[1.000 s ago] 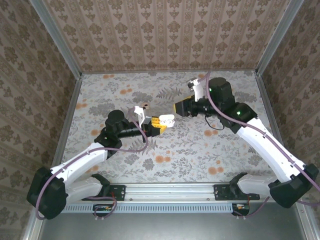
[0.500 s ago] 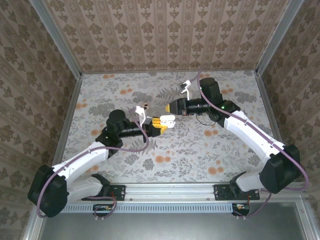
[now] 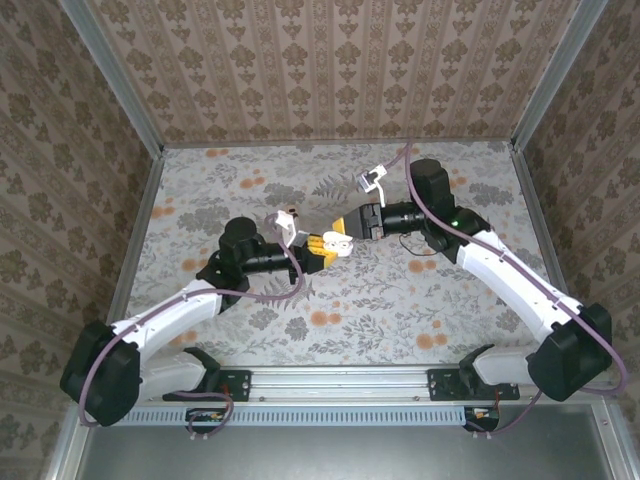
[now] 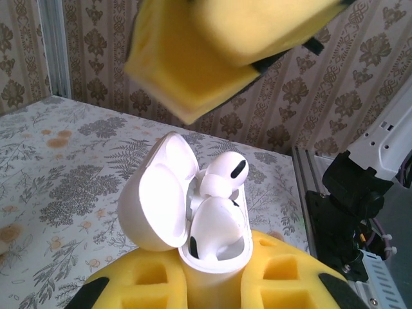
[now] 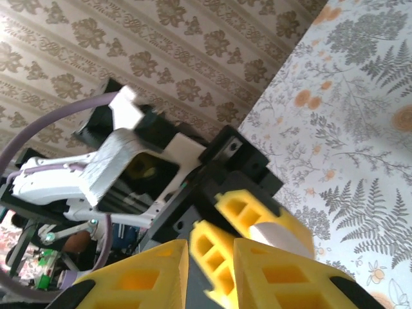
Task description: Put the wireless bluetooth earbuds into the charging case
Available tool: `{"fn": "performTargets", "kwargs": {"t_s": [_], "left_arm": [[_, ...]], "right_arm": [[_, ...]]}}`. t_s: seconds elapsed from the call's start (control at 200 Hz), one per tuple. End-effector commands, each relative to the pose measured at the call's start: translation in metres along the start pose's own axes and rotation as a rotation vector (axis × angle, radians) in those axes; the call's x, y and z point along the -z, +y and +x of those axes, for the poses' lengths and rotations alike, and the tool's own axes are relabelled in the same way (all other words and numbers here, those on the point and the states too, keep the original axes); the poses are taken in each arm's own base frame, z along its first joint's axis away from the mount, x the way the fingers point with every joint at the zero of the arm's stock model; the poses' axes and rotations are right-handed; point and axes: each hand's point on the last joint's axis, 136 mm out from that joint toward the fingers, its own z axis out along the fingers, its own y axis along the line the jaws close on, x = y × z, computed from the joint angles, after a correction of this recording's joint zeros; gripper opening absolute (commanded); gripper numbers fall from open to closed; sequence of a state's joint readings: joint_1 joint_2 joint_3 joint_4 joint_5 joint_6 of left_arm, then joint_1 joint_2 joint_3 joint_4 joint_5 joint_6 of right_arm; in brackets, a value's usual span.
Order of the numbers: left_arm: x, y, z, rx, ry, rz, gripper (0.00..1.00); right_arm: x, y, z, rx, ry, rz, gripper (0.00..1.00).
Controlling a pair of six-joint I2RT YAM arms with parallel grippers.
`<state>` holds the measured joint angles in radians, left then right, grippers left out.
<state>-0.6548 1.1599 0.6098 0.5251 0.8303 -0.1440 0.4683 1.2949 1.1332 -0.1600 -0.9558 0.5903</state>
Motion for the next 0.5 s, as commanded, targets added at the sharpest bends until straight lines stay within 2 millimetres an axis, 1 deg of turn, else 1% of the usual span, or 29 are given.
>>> {"fn": "performTargets", "kwargs": {"t_s": [0.0,0.075,0.125,0.185,0.25,0.31,0.385,0.495], "left_arm": [[-0.002,-0.002,-0.023,-0.029,-0.049,0.013,0.00],[-0.002,-0.002,-0.023,-0.027,-0.049,0.014,0.00],[-0.002,-0.002,-0.023,-0.026,-0.048,0.016,0.00],[-0.002,-0.003,-0.023,-0.029,-0.046,0.022,0.00],[-0.002,-0.004,-0.022,-0.031,-0.043,0.029,0.00],[-0.002,-0.005,-0.022,-0.033,-0.044,0.037,0.00],[-0.002,-0.008,-0.024,-0.044,-0.047,0.049,0.00],[-0.001,-0.011,-0.025,-0.054,-0.047,0.053,0.00]], "right_arm": [[0.007,0.020,0.009,0.041,0.027,-0.069,0.25],[0.009,0.024,0.011,0.050,0.036,-0.076,0.26],[0.011,0.022,0.012,0.056,0.034,-0.048,0.27],[0.015,0.010,0.008,0.043,0.016,0.028,0.27],[0.021,-0.011,0.000,-0.001,-0.019,0.130,0.28],[0.027,-0.026,-0.007,-0.049,-0.051,0.175,0.33],[0.030,-0.038,-0.015,-0.088,-0.085,0.208,0.38],[0.026,-0.046,-0.019,-0.117,-0.082,0.215,0.45]]}}
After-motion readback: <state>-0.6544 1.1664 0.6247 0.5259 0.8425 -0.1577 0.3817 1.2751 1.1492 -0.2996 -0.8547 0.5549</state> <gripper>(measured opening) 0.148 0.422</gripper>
